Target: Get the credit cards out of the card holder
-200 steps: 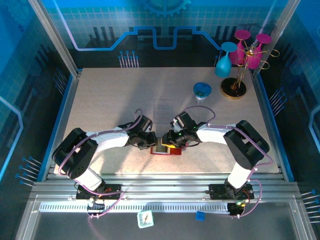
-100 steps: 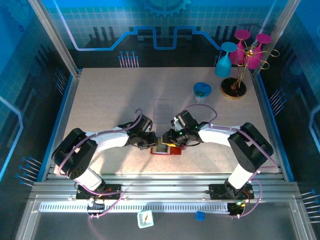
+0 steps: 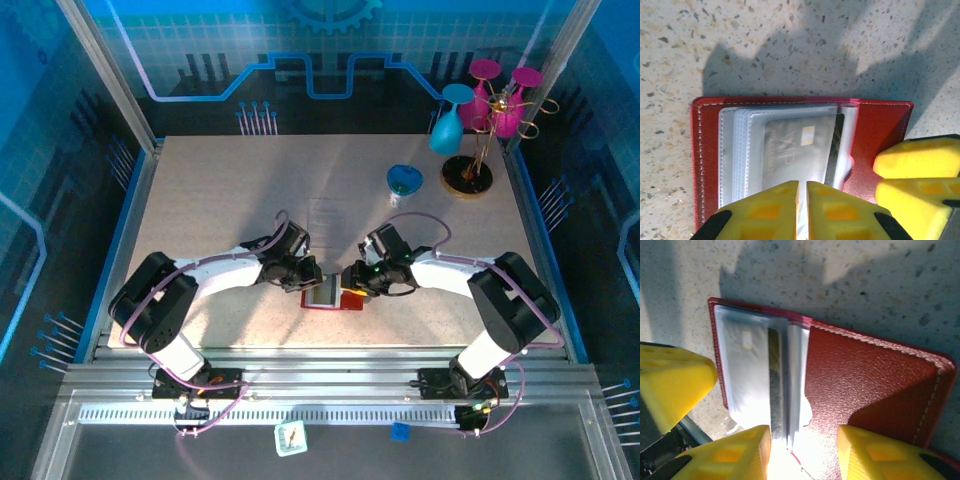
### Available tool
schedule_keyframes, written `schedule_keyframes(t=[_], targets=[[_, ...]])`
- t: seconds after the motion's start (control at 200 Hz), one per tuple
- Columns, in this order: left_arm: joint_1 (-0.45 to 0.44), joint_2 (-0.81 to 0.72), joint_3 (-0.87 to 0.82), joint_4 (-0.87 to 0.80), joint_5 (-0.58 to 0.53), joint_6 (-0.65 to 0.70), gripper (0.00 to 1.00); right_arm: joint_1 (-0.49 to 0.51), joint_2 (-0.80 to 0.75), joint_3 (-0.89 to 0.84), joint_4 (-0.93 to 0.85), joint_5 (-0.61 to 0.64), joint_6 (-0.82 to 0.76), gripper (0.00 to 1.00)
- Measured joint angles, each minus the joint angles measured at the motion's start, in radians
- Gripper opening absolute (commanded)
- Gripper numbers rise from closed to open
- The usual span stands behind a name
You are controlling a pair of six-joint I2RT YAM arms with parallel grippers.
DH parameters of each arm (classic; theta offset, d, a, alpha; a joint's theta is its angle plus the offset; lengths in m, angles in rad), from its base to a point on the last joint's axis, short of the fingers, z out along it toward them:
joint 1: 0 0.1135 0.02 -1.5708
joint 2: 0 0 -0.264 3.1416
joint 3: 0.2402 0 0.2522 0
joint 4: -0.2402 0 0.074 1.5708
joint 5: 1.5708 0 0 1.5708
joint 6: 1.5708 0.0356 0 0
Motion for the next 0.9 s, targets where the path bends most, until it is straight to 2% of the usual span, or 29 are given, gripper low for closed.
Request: schedule_keyframes(t=[0.3,0.625,0.9], targets=[[0.0,0.0,0.0,-0.018,-0.013,0.0,0.12,-0.016,0.035,0.017,-0.004,-0.003,-0.048,0.4],[0.0,-0.008,-0.008,-0.04,-0.043,0.0,0.11,-0.015,0.005,0.036,-0.028,-0.017,-0.059,0.39],[0.0,-0.008,-0.016,-0.05,-0.044,0.0,0.1,-0.015,-0.008,0.033,0.063,-0.091,-0.028,0.41]])
